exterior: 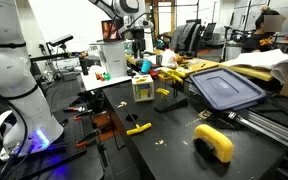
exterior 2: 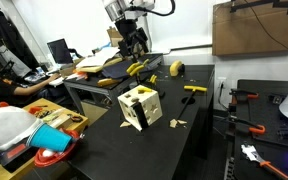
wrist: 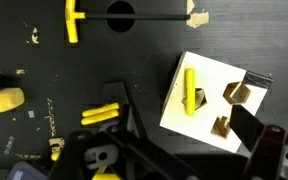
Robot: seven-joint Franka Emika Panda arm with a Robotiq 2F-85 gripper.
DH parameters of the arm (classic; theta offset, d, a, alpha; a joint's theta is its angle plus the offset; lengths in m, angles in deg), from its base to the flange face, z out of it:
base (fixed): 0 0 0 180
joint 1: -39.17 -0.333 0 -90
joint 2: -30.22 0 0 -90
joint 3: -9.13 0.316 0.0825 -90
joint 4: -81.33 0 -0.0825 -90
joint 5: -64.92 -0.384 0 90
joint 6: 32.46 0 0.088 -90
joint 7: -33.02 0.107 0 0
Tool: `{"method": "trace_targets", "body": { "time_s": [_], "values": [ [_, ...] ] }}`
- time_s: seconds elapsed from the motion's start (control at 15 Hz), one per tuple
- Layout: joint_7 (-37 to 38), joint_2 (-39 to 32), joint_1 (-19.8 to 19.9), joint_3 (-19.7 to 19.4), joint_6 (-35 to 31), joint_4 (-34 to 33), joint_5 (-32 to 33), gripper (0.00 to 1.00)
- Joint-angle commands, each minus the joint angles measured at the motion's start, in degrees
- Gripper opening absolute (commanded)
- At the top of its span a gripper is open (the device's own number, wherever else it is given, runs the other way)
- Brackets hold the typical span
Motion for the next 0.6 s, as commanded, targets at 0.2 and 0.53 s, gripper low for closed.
{"method": "trace_targets", "body": {
  "time_s": [0.2,0.53],
  "values": [
    [-5.29,-4.09,0.97,-0.05,-4.08,-0.65,-6.39,1.00],
    [-11.51,-4.04,1.07,1.00,-5.65,1.16,-13.03,1.00]
  ]
}}
